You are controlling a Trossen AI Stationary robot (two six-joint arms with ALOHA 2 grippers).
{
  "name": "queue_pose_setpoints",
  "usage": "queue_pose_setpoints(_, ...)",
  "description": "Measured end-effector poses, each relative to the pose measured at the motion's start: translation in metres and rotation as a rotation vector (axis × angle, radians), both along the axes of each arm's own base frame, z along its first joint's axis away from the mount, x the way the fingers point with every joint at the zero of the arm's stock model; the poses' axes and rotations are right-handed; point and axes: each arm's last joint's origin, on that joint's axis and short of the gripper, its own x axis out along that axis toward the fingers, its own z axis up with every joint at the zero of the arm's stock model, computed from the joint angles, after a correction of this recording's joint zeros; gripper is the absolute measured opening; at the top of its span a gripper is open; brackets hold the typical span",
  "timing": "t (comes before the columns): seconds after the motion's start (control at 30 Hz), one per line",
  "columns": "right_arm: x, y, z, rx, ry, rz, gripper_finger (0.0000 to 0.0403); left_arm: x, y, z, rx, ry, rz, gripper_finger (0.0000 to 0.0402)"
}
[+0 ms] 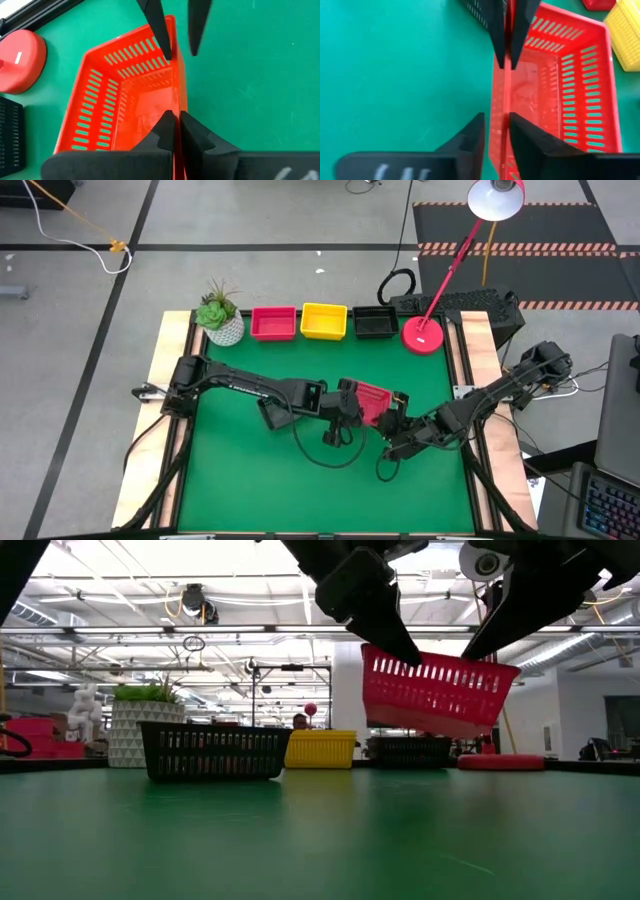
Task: Stack baskets by color
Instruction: Stack the red basket on the stacked red baskets
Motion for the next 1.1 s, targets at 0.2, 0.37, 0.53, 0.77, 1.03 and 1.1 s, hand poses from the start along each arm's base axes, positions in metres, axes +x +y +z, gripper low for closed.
queue_pose_setpoints(0.2,-0.003,0.000,0.006,0.006,-0.025,0.016,0.0149,0.000,0.001,0.000,0.007,-0.002,0.006,0.0017)
queue_pose_setpoints(0.37,-0.013,0.001,0.018,0.022,-0.054,0.043,0.0190,0.000,0.001,0.000,0.007,-0.001,0.007,0.0011)
queue_pose_setpoints(0.53,-0.024,0.006,0.021,0.014,-0.033,0.089,0.0196,-0.001,0.001,0.007,-0.008,-0.024,0.006,0.0011)
queue_pose_setpoints(0.77,-0.029,0.006,0.018,-0.022,0.003,0.091,0.0170,-0.002,0.001,0.008,-0.011,-0.026,0.004,0.0012)
queue_pose_setpoints(1.03,-0.032,0.003,0.005,-0.049,0.013,0.076,0.0151,-0.002,0.000,0.009,-0.014,-0.028,0.005,0.0024)
queue_pose_setpoints(1.1,-0.033,0.001,0.000,-0.069,0.013,0.060,0.0150,-0.002,0.000,0.009,-0.015,-0.028,0.003,0.0024)
